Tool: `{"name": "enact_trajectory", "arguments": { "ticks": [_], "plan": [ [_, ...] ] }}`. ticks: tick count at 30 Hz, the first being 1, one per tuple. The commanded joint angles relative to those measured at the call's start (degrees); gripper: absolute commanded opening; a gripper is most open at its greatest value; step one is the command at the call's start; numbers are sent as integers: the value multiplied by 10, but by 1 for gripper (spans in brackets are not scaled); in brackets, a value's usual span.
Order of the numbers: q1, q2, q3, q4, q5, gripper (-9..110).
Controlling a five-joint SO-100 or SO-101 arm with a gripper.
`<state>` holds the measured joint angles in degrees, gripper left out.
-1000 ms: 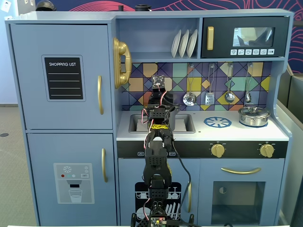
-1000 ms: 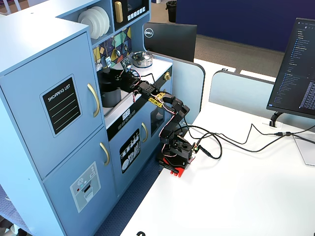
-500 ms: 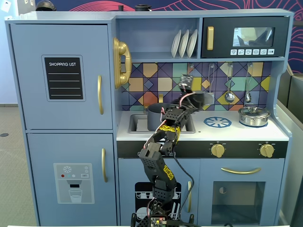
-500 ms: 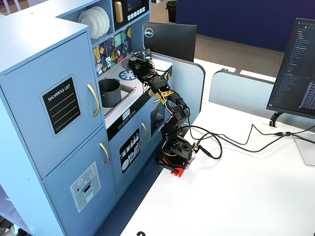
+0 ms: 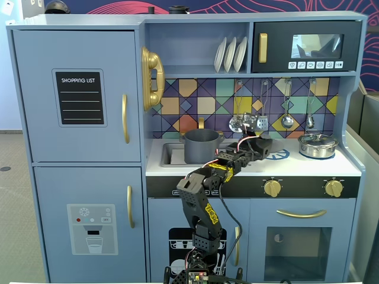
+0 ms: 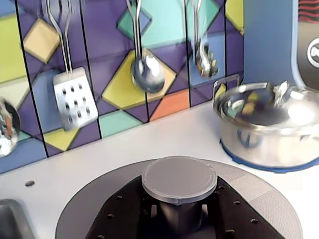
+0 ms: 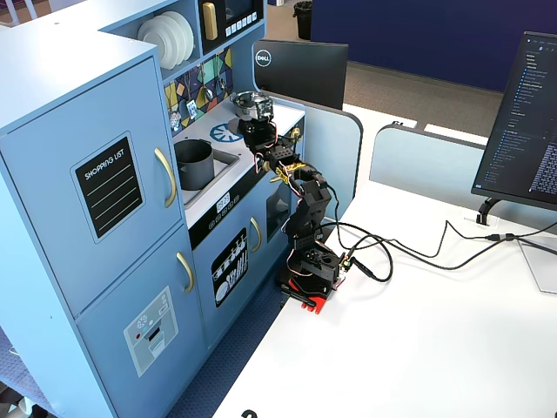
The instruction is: Take off the lid from the gray recipient and place it on the counter
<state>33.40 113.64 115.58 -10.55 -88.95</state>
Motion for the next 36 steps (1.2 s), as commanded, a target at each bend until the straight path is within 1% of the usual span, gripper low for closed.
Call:
{"name": "enact_trajectory", "arguments": {
  "ticks": [1,18,36],
  "plan": [
    [2,-17,0,-52,-8,0],
    [-12,-87,28,-109,-16,0],
    [-33,-106,50,-119,-57,0]
  ]
}}
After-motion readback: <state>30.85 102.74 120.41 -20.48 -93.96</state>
